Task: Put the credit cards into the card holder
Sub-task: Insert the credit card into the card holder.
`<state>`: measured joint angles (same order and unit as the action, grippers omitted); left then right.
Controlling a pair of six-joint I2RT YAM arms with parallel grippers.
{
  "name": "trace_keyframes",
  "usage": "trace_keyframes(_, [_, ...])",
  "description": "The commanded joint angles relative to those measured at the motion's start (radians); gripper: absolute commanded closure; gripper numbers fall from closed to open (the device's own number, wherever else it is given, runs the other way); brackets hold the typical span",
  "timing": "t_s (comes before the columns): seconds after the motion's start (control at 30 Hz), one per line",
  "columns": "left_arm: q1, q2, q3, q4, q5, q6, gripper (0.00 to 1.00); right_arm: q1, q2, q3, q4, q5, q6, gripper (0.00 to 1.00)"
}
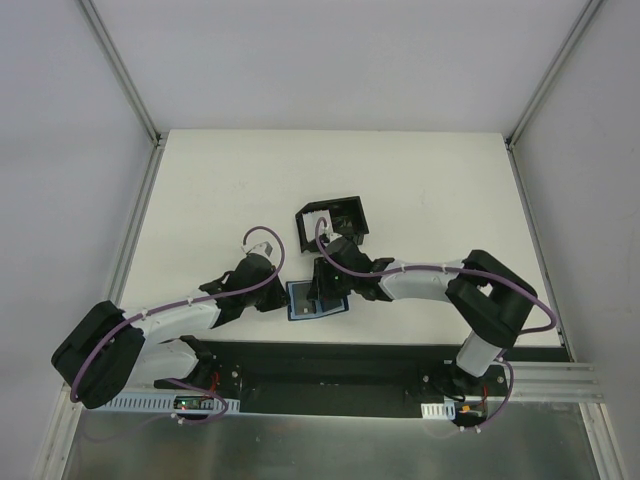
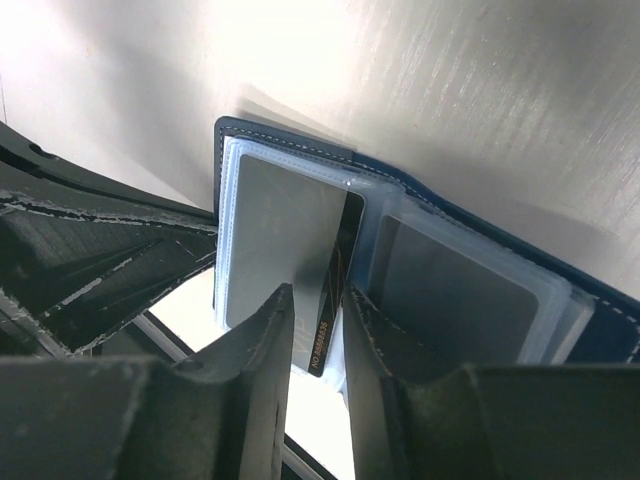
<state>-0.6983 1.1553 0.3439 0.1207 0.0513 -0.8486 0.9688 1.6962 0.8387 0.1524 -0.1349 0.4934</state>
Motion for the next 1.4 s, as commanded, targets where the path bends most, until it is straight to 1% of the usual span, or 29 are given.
trace_keyframes(0.0, [0.006, -0.008, -0.003, -0.013, -0.001, 0.017, 1.0, 0.008, -0.001, 0.034, 0.078, -0.052, -0.018, 0.74])
trace_keyframes(0.07, [0.006, -0.008, 0.0, -0.015, 0.002, 0.022, 1.0, 0.008, -0.003, 0.031, 0.069, -0.039, -0.009, 0.73])
trace_keyframes(0.13, [0.006, -0.012, 0.001, -0.013, 0.001, 0.025, 1.0, 0.01, -0.019, 0.023, 0.043, -0.003, -0.007, 0.64])
trace_keyframes(0.3, [0.006, -0.046, 0.004, -0.019, 0.005, 0.025, 1.0, 0.01, -0.087, 0.019, -0.056, 0.092, -0.038, 0.57])
trace_keyframes(0.43, [0.006, -0.084, 0.023, -0.033, 0.018, 0.039, 1.0, 0.031, -0.095, 0.052, -0.103, 0.113, -0.062, 0.54])
trace_keyframes(0.5, [0.006, -0.098, 0.032, -0.039, 0.027, 0.045, 1.0, 0.051, -0.084, 0.082, -0.138, 0.129, -0.07, 0.53])
trace_keyframes(0.53, [0.006, -0.107, 0.038, -0.042, 0.031, 0.046, 1.0, 0.059, -0.078, 0.095, -0.148, 0.164, -0.075, 0.52])
trace_keyframes(0.83, [0.006, -0.141, 0.05, -0.05, 0.05, 0.049, 1.0, 0.1, -0.024, 0.181, -0.229, 0.205, -0.087, 0.46])
trace_keyframes(1.0, [0.006, -0.144, 0.05, -0.052, 0.055, 0.049, 1.0, 0.114, -0.006, 0.214, -0.284, 0.253, -0.093, 0.46])
trace_keyframes(1.37, [0.006, -0.149, 0.046, -0.05, 0.051, 0.048, 1.0, 0.122, 0.028, 0.238, -0.292, 0.233, -0.096, 0.45])
